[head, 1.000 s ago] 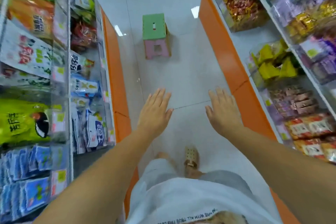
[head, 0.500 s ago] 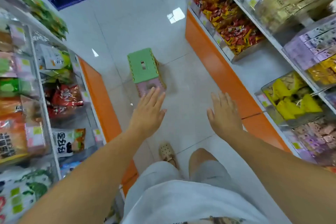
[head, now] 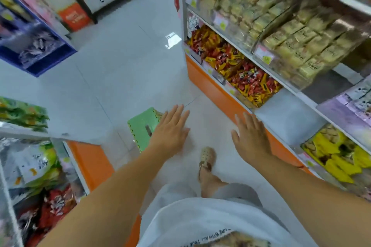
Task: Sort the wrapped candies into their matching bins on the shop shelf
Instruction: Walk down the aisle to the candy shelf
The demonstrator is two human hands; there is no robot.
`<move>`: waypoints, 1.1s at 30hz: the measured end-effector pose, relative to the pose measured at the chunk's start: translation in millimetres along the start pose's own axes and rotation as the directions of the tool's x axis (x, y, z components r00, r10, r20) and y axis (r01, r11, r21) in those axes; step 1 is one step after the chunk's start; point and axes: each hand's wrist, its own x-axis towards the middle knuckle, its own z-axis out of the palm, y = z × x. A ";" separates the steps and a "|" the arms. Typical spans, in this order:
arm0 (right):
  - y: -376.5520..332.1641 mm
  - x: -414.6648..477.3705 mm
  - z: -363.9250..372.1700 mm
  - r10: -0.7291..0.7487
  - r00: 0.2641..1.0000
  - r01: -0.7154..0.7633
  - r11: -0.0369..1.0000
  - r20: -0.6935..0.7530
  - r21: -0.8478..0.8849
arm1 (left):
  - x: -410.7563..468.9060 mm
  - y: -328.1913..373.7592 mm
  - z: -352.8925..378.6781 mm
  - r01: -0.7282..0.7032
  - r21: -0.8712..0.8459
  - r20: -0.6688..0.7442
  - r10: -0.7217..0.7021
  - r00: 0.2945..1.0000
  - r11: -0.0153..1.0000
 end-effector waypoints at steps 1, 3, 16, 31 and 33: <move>-0.7 15.5 -7.8 -0.004 1.000 0.004 1.000 0.005 -0.005 | 17.2 -4.4 -8.2 -0.020 0.023 0.004 0.020 1.000 1.000; -1.2 43.8 -23.4 -0.022 1.000 0.022 1.000 -0.001 -0.008 | 47.4 -12.6 -22.8 -0.028 0.055 0.006 0.028 1.000 0.998; -3.1 156.9 -74.5 0.077 0.996 -0.075 0.995 -0.034 0.064 | 204.1 -41.6 -84.1 -0.208 0.106 0.051 0.204 0.978 0.972; -28.0 292.7 -28.6 0.537 0.838 -0.542 0.793 0.101 0.277 | 422.4 -109.3 -37.5 -0.676 0.143 0.353 0.601 0.717 0.723; -31.7 308.4 -19.6 0.578 0.807 -0.584 0.749 0.121 0.312 | 446.1 -114.9 -30.4 -0.712 0.147 0.366 0.631 0.684 0.686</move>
